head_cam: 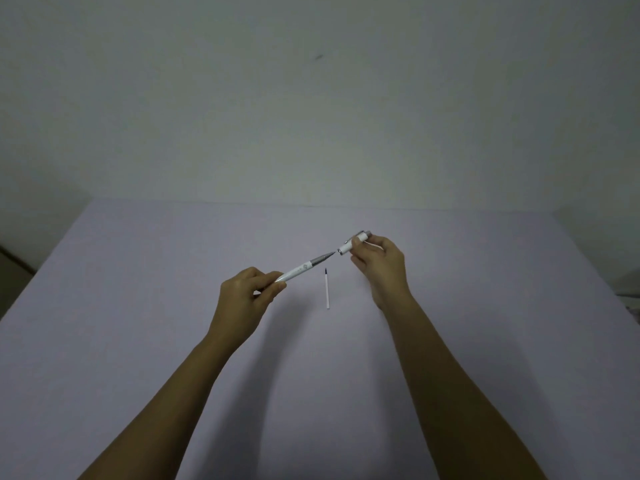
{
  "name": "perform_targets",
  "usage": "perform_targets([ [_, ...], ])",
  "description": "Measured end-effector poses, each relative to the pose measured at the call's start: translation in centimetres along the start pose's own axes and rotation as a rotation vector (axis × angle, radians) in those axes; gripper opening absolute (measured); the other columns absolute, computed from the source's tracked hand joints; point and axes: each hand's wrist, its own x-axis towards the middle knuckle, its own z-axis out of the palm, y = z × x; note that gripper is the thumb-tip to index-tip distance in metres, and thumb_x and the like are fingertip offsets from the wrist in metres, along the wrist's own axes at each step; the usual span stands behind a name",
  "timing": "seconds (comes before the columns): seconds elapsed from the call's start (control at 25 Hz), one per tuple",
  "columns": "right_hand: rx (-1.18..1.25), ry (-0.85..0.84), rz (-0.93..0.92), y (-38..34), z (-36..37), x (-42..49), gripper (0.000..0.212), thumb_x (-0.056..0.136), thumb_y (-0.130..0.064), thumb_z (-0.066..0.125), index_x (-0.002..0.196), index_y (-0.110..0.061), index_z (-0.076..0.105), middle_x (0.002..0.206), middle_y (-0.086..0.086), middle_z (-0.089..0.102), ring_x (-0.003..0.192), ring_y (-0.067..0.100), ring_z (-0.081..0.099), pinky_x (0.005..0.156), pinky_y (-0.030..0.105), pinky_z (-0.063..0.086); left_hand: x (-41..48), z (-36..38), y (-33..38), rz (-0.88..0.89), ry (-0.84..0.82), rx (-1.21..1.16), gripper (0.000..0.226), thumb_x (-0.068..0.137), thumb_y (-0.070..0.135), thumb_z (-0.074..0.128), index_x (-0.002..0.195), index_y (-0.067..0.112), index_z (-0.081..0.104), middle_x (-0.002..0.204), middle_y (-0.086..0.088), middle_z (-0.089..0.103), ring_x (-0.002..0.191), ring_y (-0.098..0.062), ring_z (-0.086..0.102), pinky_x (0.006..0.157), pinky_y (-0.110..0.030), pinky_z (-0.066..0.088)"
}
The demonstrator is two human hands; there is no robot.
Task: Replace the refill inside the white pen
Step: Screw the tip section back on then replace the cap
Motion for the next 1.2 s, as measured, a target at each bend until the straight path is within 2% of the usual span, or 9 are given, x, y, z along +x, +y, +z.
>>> perform_targets([
  [0.12, 0.078, -0.044, 0.002, -1.1, 0.0, -1.0, 0.029, 0.085, -0.012, 0.064, 0.11, 0.0, 0.056, 0.091, 0.007, 0.068, 0.083, 0.01, 0.068, 0.069, 0.016, 0.056, -0.2, -0.2, 0.4, 0.015, 0.016, 0.013, 0.013, 0.084, 0.018, 0.062, 0.093, 0.017, 0.072, 0.07, -0.013, 0.062, 0.066, -0.026, 0.059, 0.062, -0.032, 0.048],
  [0.28, 0.067, -0.091, 0.02, -1.6, 0.3, -2.0, 0.032, 0.086, -0.013, 0.063, 0.113, 0.002, 0.054, 0.103, 0.014, 0.068, 0.086, 0.01, 0.068, 0.071, 0.017, 0.055, -0.3, -0.4, 1.1, 0.018, 0.035, 0.006, 0.013, 0.084, 0.018, 0.062, 0.092, 0.016, 0.072, 0.07, -0.014, 0.062, 0.066, -0.026, 0.059, 0.062, -0.028, 0.047],
  [0.44, 0.058, -0.138, 0.021, -1.7, 1.1, -3.0, 0.027, 0.085, -0.012, 0.064, 0.108, -0.002, 0.055, 0.097, 0.011, 0.069, 0.085, 0.011, 0.068, 0.074, 0.019, 0.055, -0.2, -0.5, 1.7, 0.042, 0.051, 0.003, 0.013, 0.084, 0.018, 0.063, 0.093, 0.016, 0.072, 0.069, -0.014, 0.061, 0.066, -0.026, 0.059, 0.062, -0.032, 0.048],
  [0.68, -0.027, -0.168, 0.016, -1.1, 2.1, -3.6, 0.03, 0.083, -0.012, 0.066, 0.107, 0.003, 0.057, 0.091, 0.007, 0.07, 0.084, 0.012, 0.069, 0.072, 0.018, 0.055, -0.5, 0.2, 2.1, 0.086, 0.147, 0.05, 0.014, 0.083, 0.018, 0.064, 0.094, 0.016, 0.072, 0.063, -0.013, 0.061, 0.059, -0.025, 0.056, 0.055, -0.037, 0.047],
  [0.84, -0.1, -0.149, 0.013, -0.8, 2.1, -2.6, 0.034, 0.08, -0.018, 0.07, 0.107, -0.001, 0.06, 0.1, 0.013, 0.071, 0.092, 0.017, 0.069, 0.079, 0.025, 0.055, -0.2, 0.9, 1.9, 0.121, 0.06, 0.174, 0.016, 0.084, 0.023, 0.061, 0.088, 0.012, 0.072, 0.057, -0.009, 0.056, 0.052, -0.022, 0.051, 0.047, -0.025, 0.034],
  [0.92, -0.183, -0.15, -0.021, -0.5, 2.5, -1.9, 0.033, 0.079, -0.021, 0.07, 0.107, -0.005, 0.061, 0.102, 0.013, 0.071, 0.095, 0.019, 0.068, 0.087, 0.031, 0.056, 0.4, 1.5, 1.8, 0.098, -0.044, 0.287, 0.019, 0.085, 0.025, 0.059, 0.083, 0.009, 0.07, 0.062, -0.008, 0.059, 0.056, -0.023, 0.052, 0.047, -0.025, 0.031],
  [1.0, -0.332, -0.187, -0.074, -0.1, 2.9, -1.2, 0.032, 0.084, -0.024, 0.065, 0.113, -0.01, 0.06, 0.104, 0.009, 0.07, 0.099, 0.02, 0.067, 0.091, 0.032, 0.053, 0.9, 2.3, 1.7, 0.021, -0.116, 0.326, 0.022, 0.085, 0.026, 0.059, 0.081, 0.006, 0.068, 0.066, -0.008, 0.059, 0.059, -0.022, 0.051, 0.053, -0.027, 0.032],
  [1.12, -0.727, -0.242, -0.12, 1.5, 2.6, 0.4, 0.045, 0.095, -0.032, 0.046, 0.133, -0.01, 0.046, 0.13, 0.01, 0.058, 0.122, 0.024, 0.054, 0.099, 0.028, 0.041, 2.0, 4.2, 0.8, -0.177, -0.153, 0.249, 0.03, 0.084, 0.025, 0.062, 0.061, 0.006, 0.06, 0.048, -0.002, 0.047, 0.047, -0.016, 0.04, 0.047, -0.025, 0.027],
  [1.2, -0.919, -0.232, -0.101, 3.8, 1.3, 1.6, 0.05, 0.098, -0.033, 0.036, 0.139, -0.005, 0.036, 0.145, 0.014, 0.044, 0.133, 0.027, 0.042, 0.109, 0.031, 0.031, 2.6, 5.9, -0.3, -0.294, -0.187, 0.193, 0.036, 0.083, 0.023, 0.063, 0.053, 0.006, 0.055, 0.045, -0.009, 0.05, 0.045, -0.023, 0.046, 0.047, -0.024, 0.027],
])
